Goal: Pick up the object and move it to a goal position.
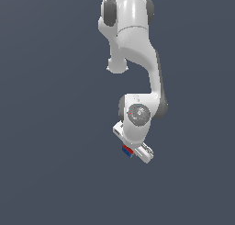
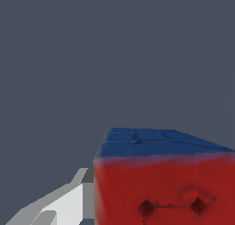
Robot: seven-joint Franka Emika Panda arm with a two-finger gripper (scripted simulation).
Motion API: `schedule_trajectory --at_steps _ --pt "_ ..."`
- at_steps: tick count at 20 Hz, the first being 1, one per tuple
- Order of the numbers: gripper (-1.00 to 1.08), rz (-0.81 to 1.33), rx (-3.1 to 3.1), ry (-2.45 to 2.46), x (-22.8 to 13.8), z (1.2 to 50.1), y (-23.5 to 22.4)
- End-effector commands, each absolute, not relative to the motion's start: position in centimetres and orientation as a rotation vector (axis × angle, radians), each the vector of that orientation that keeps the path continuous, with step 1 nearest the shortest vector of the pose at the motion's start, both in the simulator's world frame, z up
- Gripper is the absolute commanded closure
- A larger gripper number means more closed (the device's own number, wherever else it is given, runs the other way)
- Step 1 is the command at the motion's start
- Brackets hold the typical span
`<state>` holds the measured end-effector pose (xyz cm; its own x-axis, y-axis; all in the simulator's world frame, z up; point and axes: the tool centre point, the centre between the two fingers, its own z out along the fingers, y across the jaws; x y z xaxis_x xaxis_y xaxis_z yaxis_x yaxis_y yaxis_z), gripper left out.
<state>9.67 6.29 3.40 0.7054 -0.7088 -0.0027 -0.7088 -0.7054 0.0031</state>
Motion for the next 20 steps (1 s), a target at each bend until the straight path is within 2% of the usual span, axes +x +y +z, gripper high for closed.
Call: schedule_trajectory --at_steps 1,10,20 --pt "1.08 -0.002 2.900 -1.206 9.6 4.0 6.1" --pt "1.08 -0.002 2.901 -1.206 8.1 8.1 4.7" --pt "1.08 -0.002 2.902 -1.207 4.9 17.0 1.6"
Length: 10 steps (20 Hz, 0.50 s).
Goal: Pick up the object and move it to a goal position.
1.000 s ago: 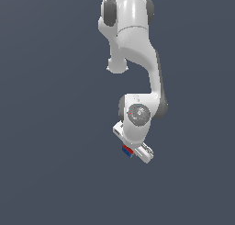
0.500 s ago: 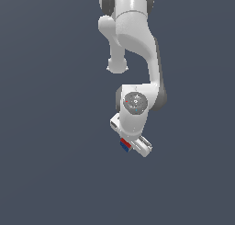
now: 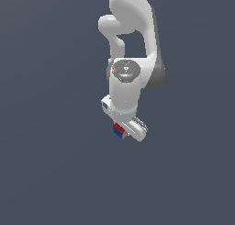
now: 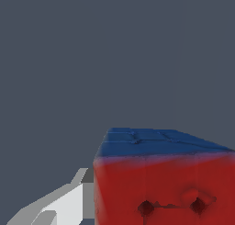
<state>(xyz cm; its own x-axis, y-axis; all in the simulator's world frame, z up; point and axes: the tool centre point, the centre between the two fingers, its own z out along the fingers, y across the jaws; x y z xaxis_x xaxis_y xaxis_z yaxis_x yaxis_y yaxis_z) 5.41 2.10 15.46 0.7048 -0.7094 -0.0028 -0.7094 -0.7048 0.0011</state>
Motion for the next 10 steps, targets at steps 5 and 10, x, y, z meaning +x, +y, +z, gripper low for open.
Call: schedule_trajectory --at_steps 5,10 --pt "1.08 0.002 -2.899 1.206 3.7 20.9 0.3" --pt "1.08 0.001 -2.899 1.207 2.8 23.7 -0.7"
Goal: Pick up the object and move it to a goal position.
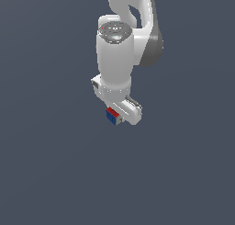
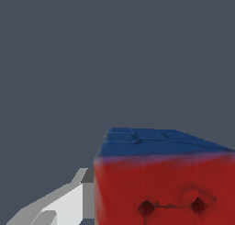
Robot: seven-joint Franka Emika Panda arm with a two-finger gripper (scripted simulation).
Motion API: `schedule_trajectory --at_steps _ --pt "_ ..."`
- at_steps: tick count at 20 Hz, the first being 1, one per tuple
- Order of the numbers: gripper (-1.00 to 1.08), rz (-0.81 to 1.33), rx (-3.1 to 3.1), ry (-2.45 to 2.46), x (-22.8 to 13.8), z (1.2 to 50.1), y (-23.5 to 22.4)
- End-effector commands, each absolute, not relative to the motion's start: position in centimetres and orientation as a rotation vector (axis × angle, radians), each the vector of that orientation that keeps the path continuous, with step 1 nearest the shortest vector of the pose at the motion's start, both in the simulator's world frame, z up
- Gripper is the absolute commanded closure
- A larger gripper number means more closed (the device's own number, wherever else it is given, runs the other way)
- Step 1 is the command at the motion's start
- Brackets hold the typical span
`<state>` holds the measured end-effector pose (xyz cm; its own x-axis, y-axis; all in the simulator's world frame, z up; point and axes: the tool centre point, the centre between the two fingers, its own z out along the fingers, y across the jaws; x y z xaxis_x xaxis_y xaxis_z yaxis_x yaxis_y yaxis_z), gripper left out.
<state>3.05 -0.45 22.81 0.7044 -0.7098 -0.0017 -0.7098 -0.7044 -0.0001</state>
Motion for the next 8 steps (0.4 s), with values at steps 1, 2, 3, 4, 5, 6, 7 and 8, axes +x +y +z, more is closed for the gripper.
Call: schedule_trajectory --at_steps 1,2,3,4,5,6,7,8 --pt "1.08 0.001 -2.900 1.207 2.7 24.1 -0.8" --pt "1.08 0.001 -2.900 1.207 2.6 24.4 -0.9" --pt "1.08 0.001 -2.900 1.207 2.5 24.7 -1.0" --pt "1.08 0.001 -2.900 1.207 2.5 24.9 -1.1" --pt "1.08 0.000 -2.900 1.207 2.5 25.1 -1.2" --pt "1.08 0.000 -2.900 1.207 2.5 25.2 -1.2" --pt "1.08 0.000 -2.900 1.207 2.5 25.3 -1.2" --pt "1.08 0.000 -2.900 1.207 2.5 25.3 -1.2"
